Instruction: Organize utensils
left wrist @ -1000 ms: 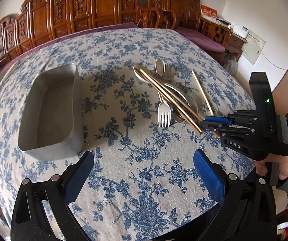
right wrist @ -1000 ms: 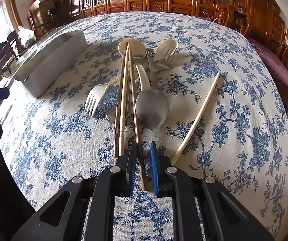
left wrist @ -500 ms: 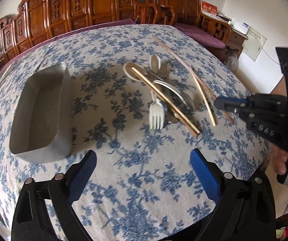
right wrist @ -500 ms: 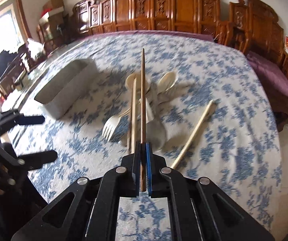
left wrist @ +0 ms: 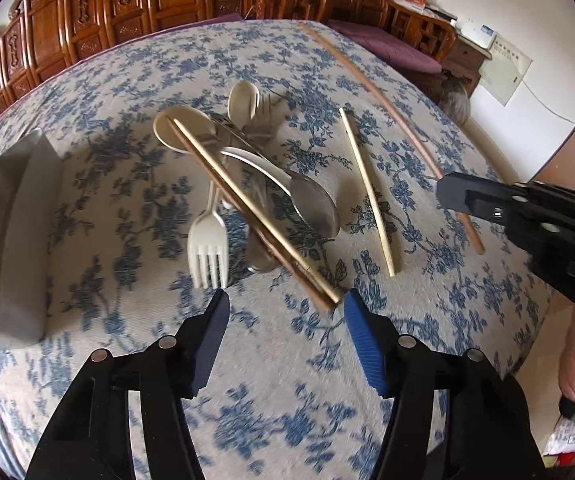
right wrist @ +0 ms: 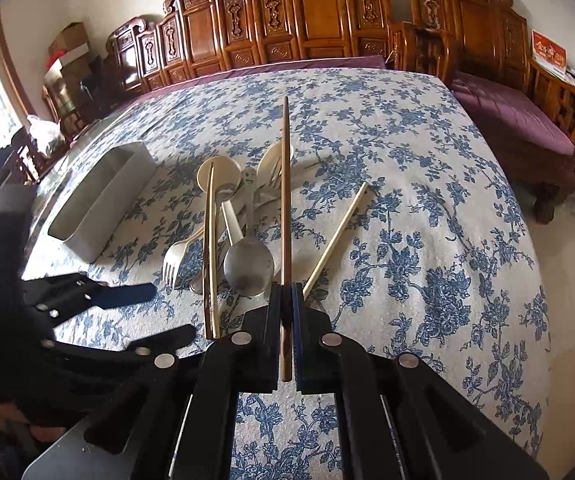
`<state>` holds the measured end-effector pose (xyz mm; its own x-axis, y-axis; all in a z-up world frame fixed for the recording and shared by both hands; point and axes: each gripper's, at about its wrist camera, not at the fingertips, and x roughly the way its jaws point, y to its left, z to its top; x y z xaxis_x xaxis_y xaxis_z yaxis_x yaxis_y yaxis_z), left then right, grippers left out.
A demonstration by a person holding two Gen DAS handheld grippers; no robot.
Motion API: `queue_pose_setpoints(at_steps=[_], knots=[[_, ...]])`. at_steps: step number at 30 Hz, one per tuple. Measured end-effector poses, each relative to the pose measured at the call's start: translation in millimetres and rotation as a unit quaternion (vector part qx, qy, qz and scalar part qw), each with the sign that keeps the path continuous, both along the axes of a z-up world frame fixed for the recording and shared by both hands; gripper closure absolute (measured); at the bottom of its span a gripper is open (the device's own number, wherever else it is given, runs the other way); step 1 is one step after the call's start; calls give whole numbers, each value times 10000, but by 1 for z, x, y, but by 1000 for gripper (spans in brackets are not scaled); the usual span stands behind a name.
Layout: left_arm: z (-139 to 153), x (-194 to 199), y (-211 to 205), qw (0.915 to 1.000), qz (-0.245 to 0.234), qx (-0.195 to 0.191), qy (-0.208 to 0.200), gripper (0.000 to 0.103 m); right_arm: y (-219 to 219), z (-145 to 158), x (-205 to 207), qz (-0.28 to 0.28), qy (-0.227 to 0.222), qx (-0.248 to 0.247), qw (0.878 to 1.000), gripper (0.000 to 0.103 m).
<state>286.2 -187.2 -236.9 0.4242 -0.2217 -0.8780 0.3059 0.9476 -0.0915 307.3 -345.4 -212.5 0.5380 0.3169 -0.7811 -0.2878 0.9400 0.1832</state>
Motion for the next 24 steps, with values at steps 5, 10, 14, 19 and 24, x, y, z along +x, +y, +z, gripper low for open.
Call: queue_pose_setpoints(at_steps=[5,10,14,19,24], knots=[[-9,6,-1,9996,234,172,21,55,0,3,0,3,-30,50,10000,97],[-15,9,3,9988,325,353,60,57,3,6,-1,49,-80,49,9999,97],[-8,7,4,9994,343,108,-16,57,4,9,-2,62,-109,65,9999,97],[-12,11,-9,9991,259,323,-86,56,5,9,-2,83,-114,53,9999,97],[-16,12,-10,9970,300,706,-56,56,6,10,-2,77,-123,63,9999,97]])
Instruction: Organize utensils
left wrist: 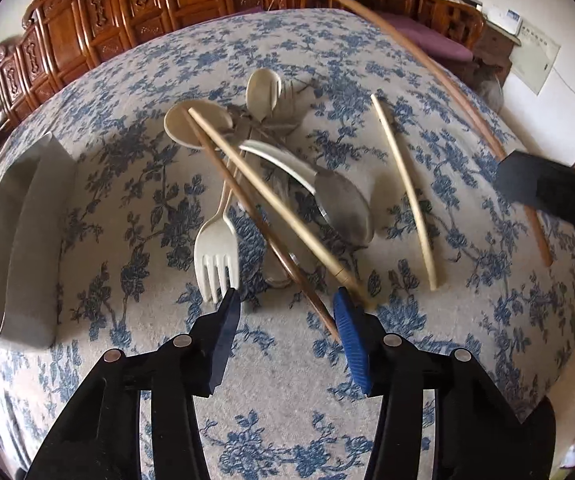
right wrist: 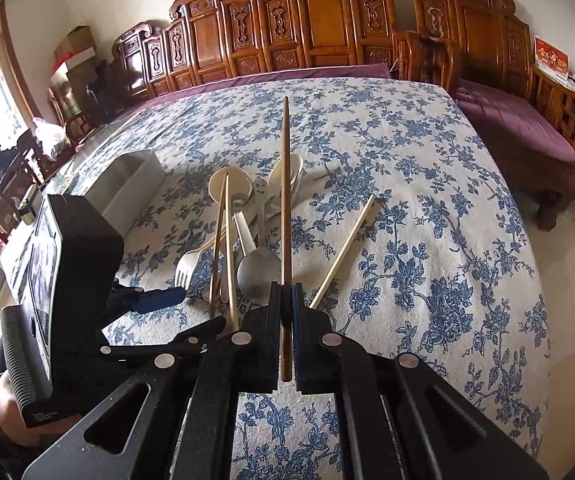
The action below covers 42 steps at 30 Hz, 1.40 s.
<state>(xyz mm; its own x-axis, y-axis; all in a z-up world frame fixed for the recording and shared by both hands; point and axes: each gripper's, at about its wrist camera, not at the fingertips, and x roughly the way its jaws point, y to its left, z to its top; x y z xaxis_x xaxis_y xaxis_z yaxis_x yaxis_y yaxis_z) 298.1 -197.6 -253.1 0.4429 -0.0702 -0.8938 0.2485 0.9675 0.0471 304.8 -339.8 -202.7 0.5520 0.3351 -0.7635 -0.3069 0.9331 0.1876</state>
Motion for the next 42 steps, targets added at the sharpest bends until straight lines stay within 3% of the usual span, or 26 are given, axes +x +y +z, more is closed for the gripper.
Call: queue_pose_setpoints(at_steps=[3,11,18,29,42], knots=[[1,-1,4,10000,44,77,-7,57,0,1,0,7,-10,12,10000,97],[3,-5,11,9999,47,-62,83,96,3,0,-1,48,1,-22,10000,97],[11,-11,33,9992,188,-353,92,99,11,-2,-4,112,-4,-115,9999,97],[47,-26,67,9968,195,-707,-305,99,38,-1,-11,252,-19,-298,9992,97],[87,-31,120,9925,390,-846,-785,99,72,11,-13,414,-146,-392,9983,97]])
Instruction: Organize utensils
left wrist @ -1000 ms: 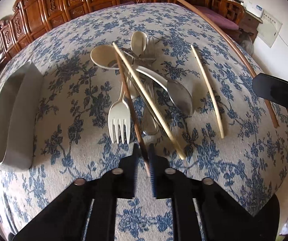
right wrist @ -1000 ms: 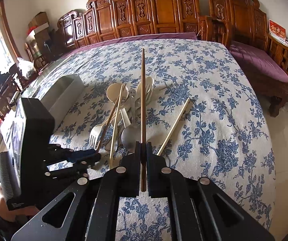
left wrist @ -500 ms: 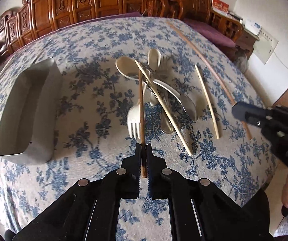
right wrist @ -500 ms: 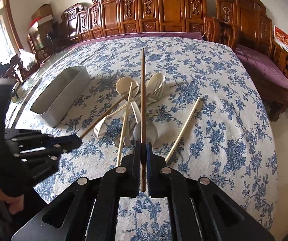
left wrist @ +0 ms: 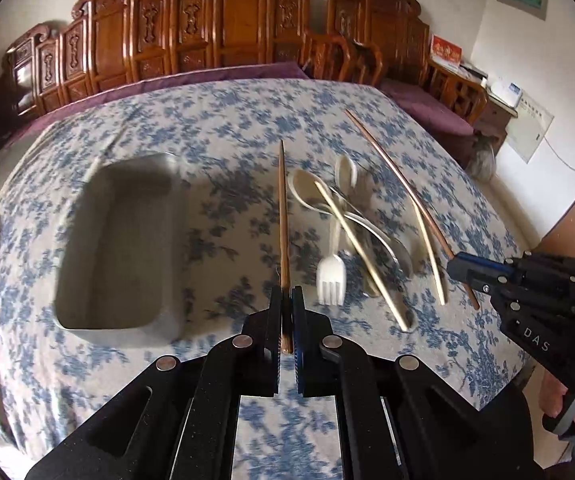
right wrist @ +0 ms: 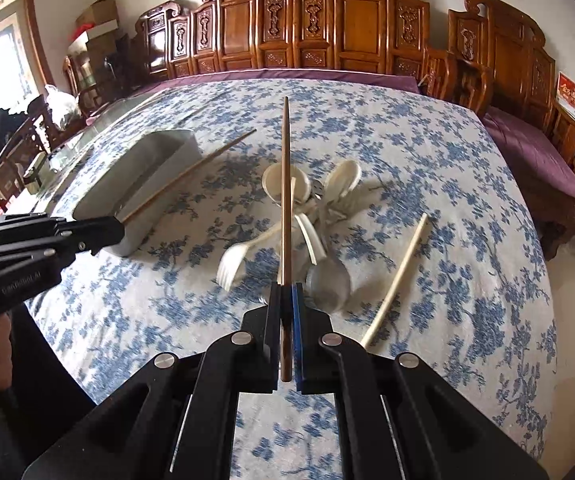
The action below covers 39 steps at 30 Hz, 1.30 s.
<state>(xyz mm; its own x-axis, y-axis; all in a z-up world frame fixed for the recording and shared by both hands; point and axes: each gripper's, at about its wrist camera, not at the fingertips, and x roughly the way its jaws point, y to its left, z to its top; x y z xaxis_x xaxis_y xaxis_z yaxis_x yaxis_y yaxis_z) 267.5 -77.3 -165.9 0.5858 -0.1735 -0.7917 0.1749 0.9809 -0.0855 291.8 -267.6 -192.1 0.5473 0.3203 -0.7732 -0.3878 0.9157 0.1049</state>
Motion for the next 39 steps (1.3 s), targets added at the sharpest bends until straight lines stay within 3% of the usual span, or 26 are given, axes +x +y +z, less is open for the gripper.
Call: queue_pose_setpoints(at_steps=[8,16,34,39], knots=[[12,9,63,9993,358,54,-68,99,45,6,3,219,-16,121,9997,97],[5,24,116,9976,659,135,167,99,95,11,8,522,-18,145,9985,97],[-24,48,144,9946,737,99,717,98,153,9,15,902,92,57,9959,97],[-14,46,149,9955,734,58,591,84,166,10,18,946,134,56,9954,97]])
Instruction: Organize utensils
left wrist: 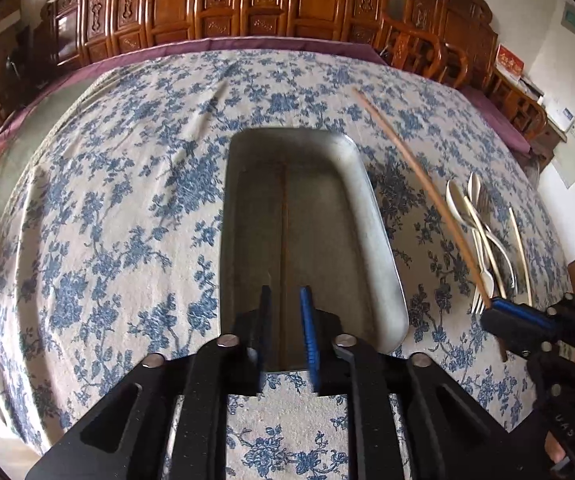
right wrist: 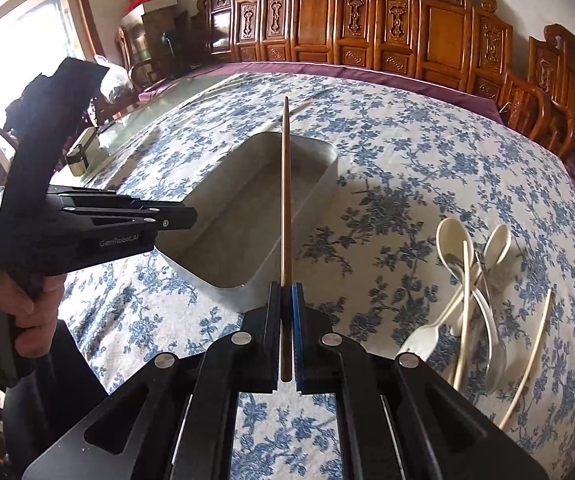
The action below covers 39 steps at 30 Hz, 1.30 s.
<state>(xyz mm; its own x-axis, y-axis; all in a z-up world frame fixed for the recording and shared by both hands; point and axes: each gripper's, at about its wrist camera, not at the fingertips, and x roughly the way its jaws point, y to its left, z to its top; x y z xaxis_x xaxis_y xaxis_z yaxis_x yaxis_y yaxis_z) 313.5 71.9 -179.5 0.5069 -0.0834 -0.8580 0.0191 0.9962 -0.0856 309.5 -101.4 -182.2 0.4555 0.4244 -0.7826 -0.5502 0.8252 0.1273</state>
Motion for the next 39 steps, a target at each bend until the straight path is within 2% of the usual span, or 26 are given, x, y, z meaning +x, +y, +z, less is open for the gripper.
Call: queue_pose_setpoints(at_steps=[2,12,26,30,34,37,39], knots=[[4,-2,4,10000,17,-32,-71,79,5,1,2,6,38,50,10000,97],[22,-17,42,9994,212,-128,-238,79,45,-8,23,0,396,202,9990,97],[27,-30,65,9988,330,-85,-365,75,81,-39,49,-261,829,-94,9962,97],[29,-33,65,9987,313,-66,-406,75,84,-43,49,-229,798,-100,9965,96],[34,-36,60,9985,273,-10,-472,66,79,-39,46,-104,708,42,9974,96],[37,-36,53,9985,219,27,-505,64,63,-26,38,-31,470,144,9988,96],[40,-38,45,9983,148,34,-557,60,47,-16,31,-26,272,182,9995,96]])
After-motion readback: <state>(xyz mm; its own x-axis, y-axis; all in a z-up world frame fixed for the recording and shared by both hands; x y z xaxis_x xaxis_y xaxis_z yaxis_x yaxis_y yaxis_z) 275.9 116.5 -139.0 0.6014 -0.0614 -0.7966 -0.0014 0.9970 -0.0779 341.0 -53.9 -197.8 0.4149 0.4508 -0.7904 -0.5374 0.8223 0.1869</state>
